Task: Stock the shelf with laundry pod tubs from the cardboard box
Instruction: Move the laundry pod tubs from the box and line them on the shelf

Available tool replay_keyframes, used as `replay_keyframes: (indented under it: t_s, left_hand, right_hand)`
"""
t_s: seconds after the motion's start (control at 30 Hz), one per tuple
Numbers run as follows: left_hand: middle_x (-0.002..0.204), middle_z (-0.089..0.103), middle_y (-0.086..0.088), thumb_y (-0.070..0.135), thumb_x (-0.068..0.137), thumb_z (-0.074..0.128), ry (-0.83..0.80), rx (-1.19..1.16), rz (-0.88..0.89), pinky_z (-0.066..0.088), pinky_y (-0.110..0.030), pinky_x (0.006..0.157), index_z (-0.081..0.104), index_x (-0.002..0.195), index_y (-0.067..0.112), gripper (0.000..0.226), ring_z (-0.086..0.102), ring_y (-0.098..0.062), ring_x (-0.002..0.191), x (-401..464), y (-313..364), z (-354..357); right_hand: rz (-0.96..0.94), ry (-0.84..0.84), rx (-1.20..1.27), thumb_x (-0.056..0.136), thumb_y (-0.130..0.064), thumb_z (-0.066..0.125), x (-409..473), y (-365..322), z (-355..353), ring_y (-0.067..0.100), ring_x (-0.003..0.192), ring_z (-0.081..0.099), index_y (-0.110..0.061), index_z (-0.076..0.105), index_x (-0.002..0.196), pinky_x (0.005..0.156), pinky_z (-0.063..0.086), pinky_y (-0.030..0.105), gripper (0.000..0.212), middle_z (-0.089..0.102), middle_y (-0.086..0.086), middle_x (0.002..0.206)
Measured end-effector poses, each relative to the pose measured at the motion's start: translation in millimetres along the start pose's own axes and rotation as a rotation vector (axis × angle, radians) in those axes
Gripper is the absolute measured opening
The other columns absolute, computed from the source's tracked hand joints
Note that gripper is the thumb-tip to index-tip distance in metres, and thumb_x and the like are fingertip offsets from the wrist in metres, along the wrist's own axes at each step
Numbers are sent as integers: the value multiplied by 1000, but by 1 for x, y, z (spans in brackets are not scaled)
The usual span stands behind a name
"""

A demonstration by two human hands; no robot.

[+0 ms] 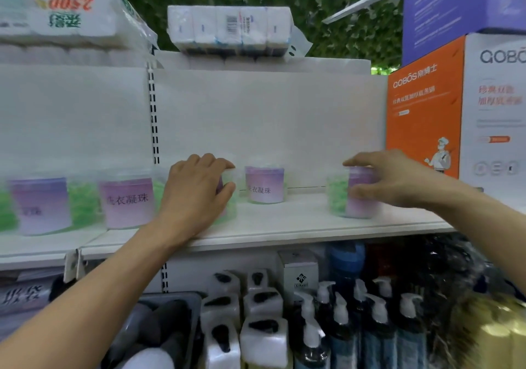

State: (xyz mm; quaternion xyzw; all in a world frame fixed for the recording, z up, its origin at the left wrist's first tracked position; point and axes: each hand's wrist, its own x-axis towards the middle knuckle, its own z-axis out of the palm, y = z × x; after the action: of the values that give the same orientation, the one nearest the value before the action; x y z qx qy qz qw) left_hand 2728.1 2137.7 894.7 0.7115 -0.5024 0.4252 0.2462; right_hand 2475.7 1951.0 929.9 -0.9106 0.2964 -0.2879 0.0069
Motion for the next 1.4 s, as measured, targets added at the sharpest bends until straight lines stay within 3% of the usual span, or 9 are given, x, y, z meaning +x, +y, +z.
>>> replay_keyframes:
  t_s: [0.17, 0.33, 0.57, 0.73, 0.83, 0.97, 1.13, 1.3, 1.4]
  left_hand:
    - [92, 59, 3, 40, 87, 49, -26, -3, 8, 37, -39, 84, 62, 118, 21, 39, 54, -24, 91, 0, -3, -4]
    - [99, 59, 6, 44, 88, 54, -82, -47, 7, 34, -35, 85, 60, 122, 25, 39, 53, -20, 99, 2, -9, -8]
    - [104, 61, 8, 48, 85, 52, -141, -83, -2, 37, -33, 86, 59, 125, 29, 45, 52, -16, 102, 6, -11, -15]
    - [104, 61, 10, 47, 85, 49, -126, -82, 15, 38, -32, 87, 58, 126, 29, 45, 52, -15, 101, 3, -13, -14]
    - [103, 60, 13, 51, 79, 44, -146, -121, 12, 37, -30, 86, 59, 124, 32, 51, 50, -12, 100, 4, -17, -15]
    - [106, 60, 16, 51, 81, 47, -183, -190, 3, 37, -31, 91, 58, 125, 35, 48, 49, -10, 101, 5, -21, -18]
    - [120, 58, 16, 39, 89, 59, -212, -181, 15, 34, -26, 96, 53, 131, 34, 43, 47, -8, 110, 2, -22, -19]
    - [122, 58, 14, 36, 88, 60, -186, -195, 8, 33, -26, 97, 53, 131, 32, 43, 47, -9, 112, 1, -21, -19]
    - [122, 57, 14, 37, 88, 60, -187, -189, 24, 34, -27, 98, 52, 131, 32, 44, 47, -9, 112, -2, -22, -19]
  right_hand:
    - [-150, 14, -10, 81, -40, 67, 8, -43, 17, 20, 125, 35, -27, 43, 138, 99, 33, 33, 63, 51, -2, 134]
    - [-165, 67, 104, 69, -48, 74, 14, -53, 19, 15, 93, 50, -30, 65, 106, 74, 48, 35, 42, 62, -4, 96]
    - [-245, 31, 90, 78, -50, 67, 13, -81, 24, 12, 114, 43, -30, 59, 123, 93, 42, 32, 50, 56, -8, 104]
    - [-115, 102, 326, 78, -76, 39, 44, -88, 11, 20, 89, 64, -3, 66, 98, 86, 49, 37, 80, 72, -2, 97]
    - [-25, 50, 435, 89, -59, 45, 83, -76, 15, 21, 84, 56, 2, 60, 112, 89, 49, 50, 66, 63, 17, 119]
    - [125, -338, 373, 91, -51, 52, 121, -66, 33, 24, 106, 56, -21, 64, 120, 83, 46, 31, 44, 56, 8, 125]
    - [75, -298, 364, 77, -42, 69, 150, -51, 55, 20, 107, 59, -32, 73, 89, 97, 48, 38, 16, 66, -6, 112]
    - [68, -361, 521, 91, -37, 59, 140, -50, 59, 17, 113, 53, -26, 57, 128, 90, 42, 30, 39, 57, -5, 125]
    - [139, -101, 795, 92, -51, 48, 112, -49, 53, 20, 116, 53, -25, 52, 131, 84, 44, 34, 47, 53, -2, 131]
